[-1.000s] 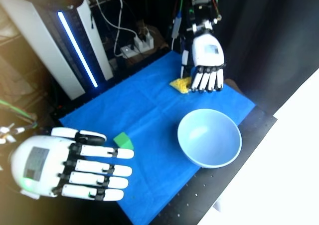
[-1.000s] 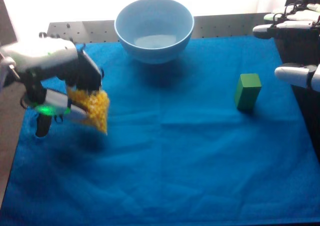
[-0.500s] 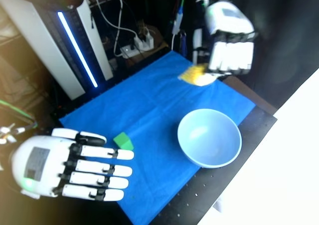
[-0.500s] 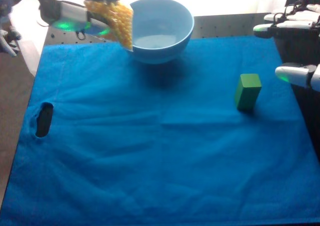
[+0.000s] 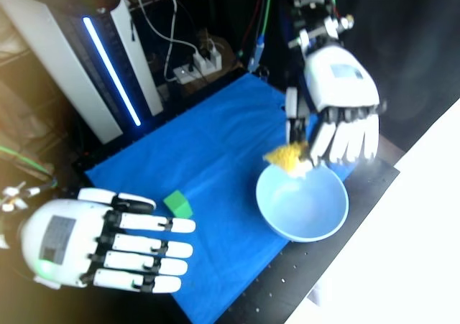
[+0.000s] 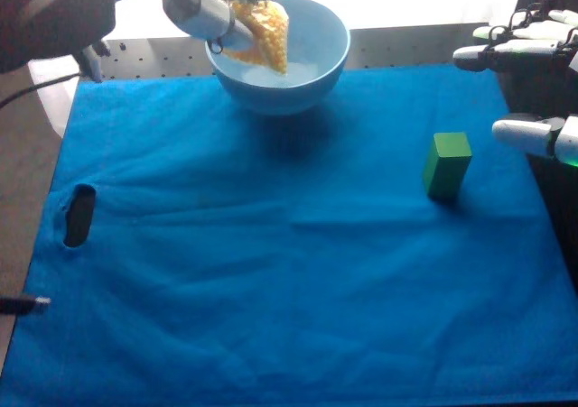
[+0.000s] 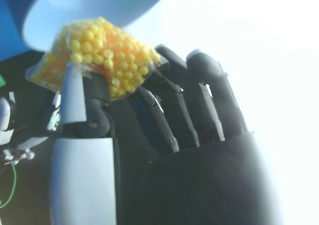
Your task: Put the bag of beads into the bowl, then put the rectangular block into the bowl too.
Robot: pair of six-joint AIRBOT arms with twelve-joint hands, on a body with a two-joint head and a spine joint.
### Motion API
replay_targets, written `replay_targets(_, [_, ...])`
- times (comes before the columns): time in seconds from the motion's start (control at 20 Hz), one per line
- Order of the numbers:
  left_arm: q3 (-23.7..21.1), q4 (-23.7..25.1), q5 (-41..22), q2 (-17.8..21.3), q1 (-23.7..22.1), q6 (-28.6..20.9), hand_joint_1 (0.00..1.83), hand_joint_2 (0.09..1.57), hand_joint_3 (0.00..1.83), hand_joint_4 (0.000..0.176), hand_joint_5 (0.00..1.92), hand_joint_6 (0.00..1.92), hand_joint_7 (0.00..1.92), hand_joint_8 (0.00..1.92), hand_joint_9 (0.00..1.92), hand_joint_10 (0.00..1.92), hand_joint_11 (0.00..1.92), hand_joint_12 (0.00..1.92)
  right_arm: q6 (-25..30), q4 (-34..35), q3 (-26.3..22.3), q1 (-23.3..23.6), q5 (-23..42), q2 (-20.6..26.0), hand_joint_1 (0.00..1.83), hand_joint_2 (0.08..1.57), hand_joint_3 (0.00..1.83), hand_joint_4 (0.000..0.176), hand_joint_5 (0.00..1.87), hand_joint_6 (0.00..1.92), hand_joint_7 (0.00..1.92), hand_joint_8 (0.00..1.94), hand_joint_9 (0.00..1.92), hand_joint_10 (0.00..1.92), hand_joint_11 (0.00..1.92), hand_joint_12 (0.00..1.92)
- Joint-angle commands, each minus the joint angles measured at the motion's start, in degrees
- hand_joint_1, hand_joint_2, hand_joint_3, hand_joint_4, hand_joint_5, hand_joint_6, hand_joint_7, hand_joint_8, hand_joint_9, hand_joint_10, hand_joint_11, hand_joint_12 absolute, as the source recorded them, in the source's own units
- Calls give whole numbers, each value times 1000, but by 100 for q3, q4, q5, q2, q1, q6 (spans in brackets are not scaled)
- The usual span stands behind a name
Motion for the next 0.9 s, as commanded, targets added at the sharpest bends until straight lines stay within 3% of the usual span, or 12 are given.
replay_targets(0.0, [59,-42,-584,-56,-137,-2,1255,1108,0,0,1091,583,952,1237,746,1134,326,1804,20,189,38,41,668,-16,653,1289,4,70,432,1,292,1,211,0,21,389])
replay_targets(0.05, [184,-44,-522,-162,-157,-2,1256,1109,0,0,1085,586,952,1243,748,1198,377,1841,20,186,56,41,668,-37,653,1290,4,69,432,1,291,0,209,0,18,387])
replay_targets(0.15, [303,-54,-449,-264,-173,-1,1237,1141,0,0,893,912,980,1186,896,897,657,1626,20,162,81,41,668,-65,639,1299,3,32,432,0,302,1,183,0,0,302])
replay_targets(0.2, [303,-53,-455,-268,-173,0,1019,1066,0,0,706,334,764,468,717,598,413,1438,20,157,86,41,668,-70,631,1302,3,21,438,2,304,2,189,3,11,306])
replay_targets(0.25, [290,-53,-488,-270,-175,0,931,993,0,30,559,78,684,135,621,364,220,1310,20,156,89,41,668,-72,639,1312,0,4,449,0,302,0,196,0,1,362])
replay_targets(0.3, [279,-53,-509,-270,-180,0,883,957,2,67,467,15,619,28,584,199,119,1268,20,156,89,41,668,-73,656,1321,1,0,462,3,301,0,196,0,0,379])
replay_targets(0.45, [136,-47,-581,-137,-185,40,765,908,0,118,313,2,448,2,488,13,17,1022,20,156,88,41,668,-79,667,1314,0,0,484,4,305,1,177,1,0,316])
replay_targets(0.5, [0,-47,-626,-8,-185,96,751,904,0,123,293,1,424,1,469,3,3,974,20,156,85,41,668,-80,675,1313,0,0,487,4,305,0,172,1,0,301])
replay_targets(0.55, [-129,-47,-682,115,-180,118,720,881,0,165,206,0,329,0,354,0,0,681,20,156,83,41,668,-80,701,1307,0,0,485,2,297,1,164,1,0,281])
replay_targets(0.6, [-424,-47,-856,408,-98,121,698,884,0,174,141,3,252,1,262,1,0,455,20,133,77,41,670,-76,698,1302,0,0,483,1,295,1,167,3,6,283])
replay_targets(0.75, [-1234,-53,-1431,1195,268,121,671,891,1,176,147,4,248,3,240,3,0,490,20,8,0,42,674,-47,728,1272,0,0,465,0,297,3,182,6,21,291])
replay_targets(0.85, [-1770,-54,-1852,1717,596,118,689,901,2,176,176,4,205,0,186,0,0,510,20,-134,-86,42,674,-47,803,1259,0,33,480,4,324,8,191,5,4,292])
